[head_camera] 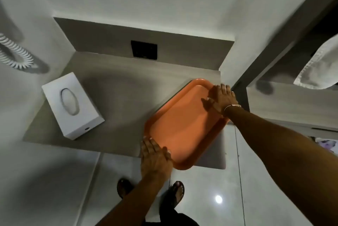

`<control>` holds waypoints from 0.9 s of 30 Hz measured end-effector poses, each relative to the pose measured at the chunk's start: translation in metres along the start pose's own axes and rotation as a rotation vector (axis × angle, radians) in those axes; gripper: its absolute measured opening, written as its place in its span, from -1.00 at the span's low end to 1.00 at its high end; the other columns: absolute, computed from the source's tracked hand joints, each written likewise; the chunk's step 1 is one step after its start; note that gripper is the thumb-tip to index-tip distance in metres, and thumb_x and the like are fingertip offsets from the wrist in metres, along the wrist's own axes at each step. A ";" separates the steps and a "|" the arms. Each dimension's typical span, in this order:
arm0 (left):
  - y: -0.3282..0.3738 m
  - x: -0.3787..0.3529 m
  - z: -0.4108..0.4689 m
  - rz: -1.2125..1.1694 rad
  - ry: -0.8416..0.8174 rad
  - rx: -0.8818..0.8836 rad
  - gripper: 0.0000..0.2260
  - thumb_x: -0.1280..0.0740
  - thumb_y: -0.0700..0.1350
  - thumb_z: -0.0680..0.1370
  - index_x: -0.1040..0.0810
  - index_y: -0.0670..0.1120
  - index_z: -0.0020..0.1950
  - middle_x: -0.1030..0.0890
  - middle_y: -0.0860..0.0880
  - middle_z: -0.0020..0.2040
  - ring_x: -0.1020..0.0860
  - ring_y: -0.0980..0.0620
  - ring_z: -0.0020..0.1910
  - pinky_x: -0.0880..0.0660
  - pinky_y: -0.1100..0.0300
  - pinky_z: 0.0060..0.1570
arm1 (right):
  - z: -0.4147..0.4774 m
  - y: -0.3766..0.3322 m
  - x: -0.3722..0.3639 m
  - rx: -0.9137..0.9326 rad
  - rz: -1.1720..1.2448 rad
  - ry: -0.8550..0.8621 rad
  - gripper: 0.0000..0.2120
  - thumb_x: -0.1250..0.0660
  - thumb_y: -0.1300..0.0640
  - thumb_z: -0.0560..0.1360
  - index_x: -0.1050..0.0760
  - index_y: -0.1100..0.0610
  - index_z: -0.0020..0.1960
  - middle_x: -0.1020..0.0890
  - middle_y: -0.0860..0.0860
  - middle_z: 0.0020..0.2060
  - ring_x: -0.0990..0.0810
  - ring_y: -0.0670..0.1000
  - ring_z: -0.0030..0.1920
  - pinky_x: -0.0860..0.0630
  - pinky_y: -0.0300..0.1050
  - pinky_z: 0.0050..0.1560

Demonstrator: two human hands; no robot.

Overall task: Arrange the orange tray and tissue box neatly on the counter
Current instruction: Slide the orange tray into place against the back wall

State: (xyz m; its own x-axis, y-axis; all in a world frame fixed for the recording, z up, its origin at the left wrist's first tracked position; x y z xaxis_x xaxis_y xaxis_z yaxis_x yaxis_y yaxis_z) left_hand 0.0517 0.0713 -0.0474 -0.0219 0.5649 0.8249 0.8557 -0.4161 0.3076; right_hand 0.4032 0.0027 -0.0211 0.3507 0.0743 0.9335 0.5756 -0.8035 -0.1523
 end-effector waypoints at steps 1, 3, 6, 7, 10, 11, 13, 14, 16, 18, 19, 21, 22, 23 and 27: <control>0.001 -0.004 -0.001 -0.016 -0.016 0.031 -0.32 0.01 0.09 0.60 0.20 -0.33 0.49 0.13 -0.35 0.55 0.13 -0.26 0.55 0.08 -0.09 0.55 | 0.002 0.006 0.000 -0.024 -0.008 -0.010 -0.17 -0.10 -0.30 0.52 0.10 0.16 0.57 0.05 0.16 0.58 0.13 0.20 0.56 0.11 0.20 0.53; -0.002 -0.008 -0.003 -0.132 -0.024 0.103 -0.30 -0.02 0.08 0.59 0.23 -0.34 0.48 0.16 -0.36 0.54 0.13 -0.28 0.55 0.06 -0.09 0.54 | 0.005 0.015 0.000 -0.069 -0.001 -0.053 -0.15 -0.11 -0.32 0.51 0.11 0.17 0.56 0.04 0.15 0.58 0.12 0.19 0.56 0.11 0.19 0.52; 0.002 -0.014 0.000 -0.260 -0.038 0.144 -0.29 -0.05 0.07 0.59 0.26 -0.30 0.48 0.19 -0.33 0.55 0.13 -0.26 0.55 0.00 -0.09 0.51 | 0.006 0.017 -0.003 -0.088 0.076 -0.108 -0.23 -0.15 -0.23 0.53 0.00 0.18 0.54 -0.13 0.18 0.54 -0.06 0.24 0.53 -0.04 0.22 0.50; 0.004 -0.014 0.002 -0.281 -0.037 0.148 -0.30 -0.05 0.07 0.59 0.26 -0.29 0.49 0.19 -0.31 0.56 0.12 -0.25 0.55 -0.02 -0.08 0.51 | 0.006 0.016 -0.005 -0.087 0.122 -0.122 -0.27 -0.18 -0.19 0.52 -0.04 0.18 0.52 -0.21 0.20 0.50 -0.16 0.28 0.48 -0.15 0.24 0.47; 0.008 -0.013 0.008 -0.346 -0.033 0.171 -0.34 -0.05 0.03 0.60 0.23 -0.27 0.50 0.19 -0.29 0.56 0.11 -0.23 0.56 -0.08 -0.08 0.49 | 0.003 0.016 -0.007 -0.115 0.242 -0.151 -0.34 -0.28 -0.09 0.47 -0.15 0.11 0.47 -0.38 0.22 0.33 -0.39 0.32 0.30 -0.38 0.28 0.31; 0.009 -0.011 0.009 -0.370 -0.022 0.175 -0.35 -0.05 0.02 0.60 0.22 -0.26 0.50 0.19 -0.29 0.56 0.11 -0.22 0.56 -0.08 -0.07 0.49 | 0.002 0.017 -0.005 -0.114 0.262 -0.144 -0.38 -0.31 -0.08 0.44 -0.22 0.09 0.42 -0.42 0.21 0.28 -0.44 0.32 0.24 -0.43 0.27 0.26; 0.009 -0.009 0.011 -0.416 -0.008 0.175 -0.37 -0.03 0.02 0.62 0.22 -0.24 0.51 0.19 -0.27 0.57 0.13 -0.19 0.56 -0.04 -0.07 0.50 | 0.001 0.018 -0.003 -0.101 0.322 -0.129 -0.50 -0.35 -0.05 0.39 -0.35 0.05 0.27 -0.51 0.16 0.13 -0.52 0.27 0.08 -0.51 0.18 0.11; 0.008 -0.007 0.012 -0.441 -0.003 0.175 -0.38 -0.03 0.02 0.62 0.21 -0.23 0.52 0.19 -0.25 0.57 0.13 -0.18 0.56 -0.02 -0.07 0.51 | 0.002 0.019 -0.001 -0.092 0.341 -0.116 -0.57 -0.35 -0.04 0.38 -0.39 0.03 0.20 -0.54 0.14 0.07 -0.53 0.24 0.01 -0.52 0.13 0.05; 0.007 -0.002 0.014 -0.499 0.008 0.177 -0.39 -0.02 0.02 0.63 0.21 -0.20 0.52 0.18 -0.23 0.58 0.09 -0.19 0.57 -0.02 -0.08 0.51 | 0.001 0.021 0.003 -0.085 0.326 -0.090 -0.68 -0.31 -0.05 0.41 -0.43 0.01 0.12 -0.58 0.13 0.01 -0.53 0.19 -0.07 -0.51 0.10 0.01; 0.006 0.003 0.018 -0.562 0.018 0.185 -0.40 -0.03 0.01 0.63 0.20 -0.17 0.53 0.17 -0.21 0.58 0.04 -0.20 0.56 -0.05 -0.08 0.50 | -0.001 0.022 0.005 -0.090 0.304 -0.087 -0.72 -0.30 -0.11 0.43 -0.46 -0.02 0.08 -0.59 0.11 -0.03 -0.53 0.17 -0.11 -0.53 0.11 0.02; 0.005 0.008 0.019 -0.597 0.026 0.185 -0.41 -0.04 0.00 0.63 0.19 -0.16 0.53 0.16 -0.20 0.59 0.00 -0.22 0.55 -0.08 -0.09 0.49 | -0.003 0.021 0.005 -0.090 0.310 -0.088 -0.72 -0.30 -0.14 0.43 -0.48 -0.03 0.06 -0.59 0.09 -0.06 -0.54 0.17 -0.12 -0.54 0.10 0.02; 0.002 0.018 0.024 -0.661 0.042 0.174 -0.41 -0.07 -0.02 0.63 0.16 -0.14 0.54 0.12 -0.18 0.59 -0.09 -0.25 0.53 -0.14 -0.12 0.46 | -0.007 0.018 0.007 -0.087 0.346 -0.081 -0.75 -0.29 -0.16 0.44 -0.50 -0.04 0.01 -0.60 0.06 -0.11 -0.57 0.15 -0.14 -0.55 0.08 0.01; -0.001 0.025 0.028 -0.685 0.059 0.167 -0.43 -0.08 -0.04 0.62 0.10 -0.14 0.55 0.07 -0.18 0.59 -0.13 -0.25 0.51 -0.16 -0.12 0.45 | -0.010 0.016 0.009 -0.097 0.382 -0.074 -0.76 -0.28 -0.17 0.44 -0.50 -0.04 -0.04 -0.61 0.05 -0.15 -0.58 0.14 -0.15 -0.55 0.09 0.01; -0.004 0.032 0.031 -0.696 0.078 0.162 -0.45 -0.10 -0.06 0.62 0.02 -0.15 0.54 0.01 -0.19 0.59 -0.17 -0.24 0.50 -0.17 -0.11 0.44 | -0.015 0.016 0.010 -0.114 0.419 -0.066 -0.77 -0.26 -0.19 0.43 -0.49 -0.05 -0.09 -0.60 0.03 -0.19 -0.59 0.13 -0.17 -0.55 0.09 0.01; -0.027 0.063 0.060 -0.698 0.092 0.137 -0.49 -0.18 -0.11 0.58 -0.15 -0.14 0.51 -0.14 -0.18 0.57 -0.21 -0.21 0.50 -0.15 -0.09 0.49 | -0.029 0.011 0.012 -0.156 0.492 -0.013 -0.76 -0.16 -0.18 0.36 -0.49 -0.08 -0.14 -0.60 0.00 -0.27 -0.59 0.10 -0.19 -0.54 0.08 -0.01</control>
State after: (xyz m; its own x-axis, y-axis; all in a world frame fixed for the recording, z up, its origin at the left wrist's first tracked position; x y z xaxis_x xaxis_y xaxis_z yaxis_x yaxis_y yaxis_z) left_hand 0.0580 0.1613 -0.0321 -0.6265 0.6016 0.4956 0.6830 0.1175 0.7209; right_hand 0.3923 -0.0223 -0.0021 0.5618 -0.3281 0.7595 0.2233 -0.8238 -0.5210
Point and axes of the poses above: each hand's wrist, its own z-axis towards the middle knuckle, its own x-axis out of the back of the hand, y = z × x, the point moved 10 cm from there along z, towards the middle knuckle
